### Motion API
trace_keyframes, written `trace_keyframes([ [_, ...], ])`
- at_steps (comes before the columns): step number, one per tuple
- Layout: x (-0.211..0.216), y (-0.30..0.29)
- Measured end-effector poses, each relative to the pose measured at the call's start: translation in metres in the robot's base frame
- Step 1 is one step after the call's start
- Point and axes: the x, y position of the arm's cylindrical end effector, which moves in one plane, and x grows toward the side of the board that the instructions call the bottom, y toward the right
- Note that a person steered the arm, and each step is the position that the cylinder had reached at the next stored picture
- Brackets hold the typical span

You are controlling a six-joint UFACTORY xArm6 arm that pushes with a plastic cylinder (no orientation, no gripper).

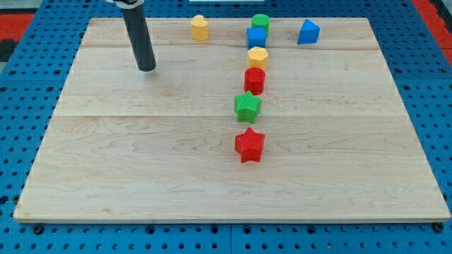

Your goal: Place the yellow heart at the bottom of the red star

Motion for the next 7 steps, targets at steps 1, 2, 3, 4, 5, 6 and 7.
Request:
trace_keyframes([
  [1, 0.008, 0.014],
  [2, -0.014, 0.053],
  [3, -0.053, 0.096],
  [4, -0.095, 0.157],
  [5, -0.135, 0.163],
  [6, -0.111, 0.116],
  [7, -0.099, 0.048],
])
